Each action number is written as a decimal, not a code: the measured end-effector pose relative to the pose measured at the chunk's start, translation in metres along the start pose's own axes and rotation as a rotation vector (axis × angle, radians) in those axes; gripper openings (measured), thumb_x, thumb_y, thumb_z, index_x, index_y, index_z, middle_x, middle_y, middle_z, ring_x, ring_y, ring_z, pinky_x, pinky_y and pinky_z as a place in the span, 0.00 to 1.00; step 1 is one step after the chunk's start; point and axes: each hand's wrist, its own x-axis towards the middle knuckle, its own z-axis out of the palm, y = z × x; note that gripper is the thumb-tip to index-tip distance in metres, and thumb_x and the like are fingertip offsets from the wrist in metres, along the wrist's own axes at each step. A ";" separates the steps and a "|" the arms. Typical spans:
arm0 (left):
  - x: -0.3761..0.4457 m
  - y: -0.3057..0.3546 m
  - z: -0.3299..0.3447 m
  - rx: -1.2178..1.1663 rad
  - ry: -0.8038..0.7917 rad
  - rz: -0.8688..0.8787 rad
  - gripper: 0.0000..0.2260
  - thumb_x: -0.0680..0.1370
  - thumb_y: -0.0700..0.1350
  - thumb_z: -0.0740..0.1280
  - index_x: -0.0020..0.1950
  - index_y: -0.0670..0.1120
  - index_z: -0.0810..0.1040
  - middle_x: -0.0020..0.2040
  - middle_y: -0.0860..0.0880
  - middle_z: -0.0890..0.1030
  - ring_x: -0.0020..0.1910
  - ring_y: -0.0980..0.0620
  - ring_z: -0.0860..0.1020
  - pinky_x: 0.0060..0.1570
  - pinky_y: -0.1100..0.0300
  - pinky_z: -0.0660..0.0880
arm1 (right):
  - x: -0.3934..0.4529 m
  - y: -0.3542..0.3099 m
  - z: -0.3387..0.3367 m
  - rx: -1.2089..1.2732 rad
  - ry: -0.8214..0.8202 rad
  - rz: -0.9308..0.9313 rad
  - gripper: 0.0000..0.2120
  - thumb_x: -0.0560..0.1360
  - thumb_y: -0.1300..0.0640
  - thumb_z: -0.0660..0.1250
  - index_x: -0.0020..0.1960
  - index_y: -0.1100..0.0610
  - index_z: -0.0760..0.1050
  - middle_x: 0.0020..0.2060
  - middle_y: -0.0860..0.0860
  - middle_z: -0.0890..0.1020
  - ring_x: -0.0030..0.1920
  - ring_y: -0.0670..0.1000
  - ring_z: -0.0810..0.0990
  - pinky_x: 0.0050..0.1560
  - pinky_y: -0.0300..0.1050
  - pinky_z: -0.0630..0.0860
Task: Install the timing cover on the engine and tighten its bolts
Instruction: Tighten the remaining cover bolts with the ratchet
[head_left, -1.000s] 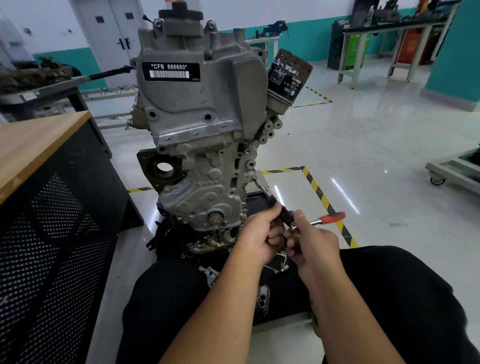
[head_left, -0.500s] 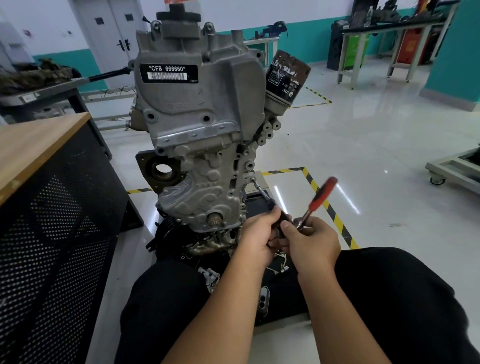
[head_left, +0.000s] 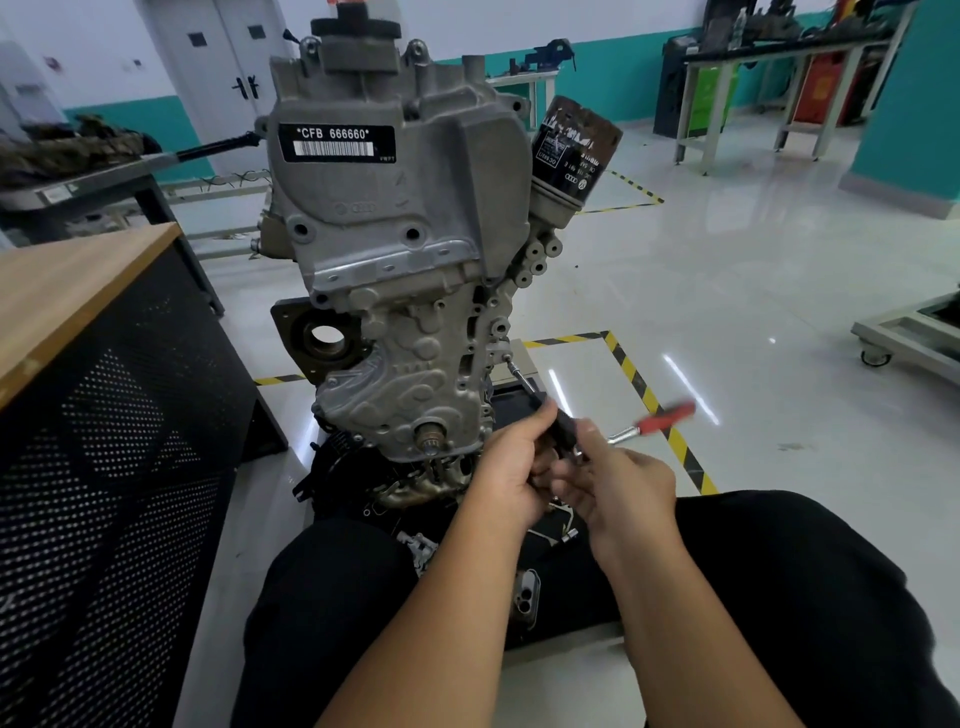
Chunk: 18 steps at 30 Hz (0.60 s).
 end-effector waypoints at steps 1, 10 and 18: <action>0.001 0.000 -0.001 0.001 -0.002 0.006 0.13 0.78 0.51 0.73 0.38 0.44 0.83 0.24 0.51 0.67 0.18 0.57 0.61 0.18 0.67 0.57 | -0.001 -0.003 0.000 0.064 -0.010 0.054 0.12 0.76 0.58 0.76 0.45 0.67 0.80 0.27 0.57 0.83 0.26 0.53 0.83 0.29 0.43 0.81; 0.002 0.001 -0.003 -0.034 0.048 0.005 0.12 0.75 0.50 0.76 0.36 0.46 0.80 0.23 0.52 0.70 0.18 0.57 0.64 0.18 0.67 0.60 | -0.002 -0.007 0.001 0.221 -0.066 0.169 0.11 0.78 0.59 0.73 0.49 0.67 0.77 0.27 0.56 0.82 0.26 0.50 0.83 0.28 0.42 0.81; 0.007 -0.004 -0.005 -0.013 0.058 -0.021 0.19 0.75 0.52 0.75 0.28 0.47 0.76 0.22 0.52 0.64 0.18 0.54 0.60 0.19 0.67 0.60 | 0.005 0.006 0.000 -0.323 0.063 -0.216 0.09 0.73 0.56 0.78 0.42 0.58 0.80 0.31 0.54 0.85 0.32 0.54 0.86 0.39 0.52 0.85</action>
